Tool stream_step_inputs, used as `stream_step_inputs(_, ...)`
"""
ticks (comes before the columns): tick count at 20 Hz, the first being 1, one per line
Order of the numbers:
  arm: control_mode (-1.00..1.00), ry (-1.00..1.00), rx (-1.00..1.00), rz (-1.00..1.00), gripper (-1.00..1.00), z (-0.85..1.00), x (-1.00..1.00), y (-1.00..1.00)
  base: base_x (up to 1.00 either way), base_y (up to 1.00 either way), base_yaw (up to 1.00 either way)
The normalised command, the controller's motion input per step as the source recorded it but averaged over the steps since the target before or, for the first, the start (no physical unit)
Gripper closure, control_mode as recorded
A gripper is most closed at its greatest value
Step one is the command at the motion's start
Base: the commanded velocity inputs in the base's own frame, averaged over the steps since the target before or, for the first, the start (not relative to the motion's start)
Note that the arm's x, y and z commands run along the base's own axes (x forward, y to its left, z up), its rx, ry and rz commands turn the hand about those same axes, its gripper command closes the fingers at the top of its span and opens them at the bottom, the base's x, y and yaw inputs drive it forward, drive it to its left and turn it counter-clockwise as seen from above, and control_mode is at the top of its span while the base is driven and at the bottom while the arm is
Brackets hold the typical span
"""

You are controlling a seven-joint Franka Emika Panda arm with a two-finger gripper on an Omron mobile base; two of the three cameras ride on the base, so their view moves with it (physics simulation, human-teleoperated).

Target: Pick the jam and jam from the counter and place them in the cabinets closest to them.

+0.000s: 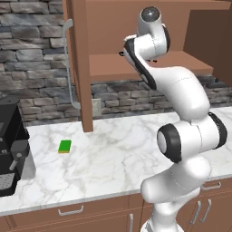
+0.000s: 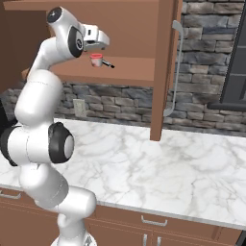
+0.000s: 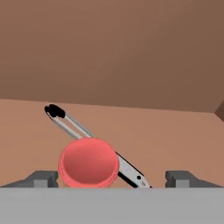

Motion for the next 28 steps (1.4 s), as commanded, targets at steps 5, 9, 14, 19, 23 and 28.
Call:
stream_step_inputs(5, -1.0, -0.13, 0.01, 0.03, -1.0, -0.07, -1.0, -0.2, 0.0, 0.0, 0.0)
stream_step_inputs(9, -1.0, -0.29, 0.05, 0.0, -1.0, -0.06, -1.0, -0.25, 0.0, 0.0, 0.0)
stream_step_inputs(14, -1.0, -0.34, 0.11, 0.0, -1.0, 0.0, -1.0, -0.22, 0.0, 0.0, 0.0)
stream_step_inputs(19, -1.0, -0.36, 0.12, 0.0, -1.0, 0.0, -0.98, -0.19, 0.0, 0.0, 0.0)
stream_step_inputs(23, -1.0, -0.36, 0.11, -0.01, -1.0, 0.01, -0.87, -0.2, 0.0, 0.0, 0.0)
stream_step_inputs(28, -1.0, -0.2, 0.05, -0.06, -1.0, 0.02, -0.39, -0.13, 0.0, 0.0, 0.0)
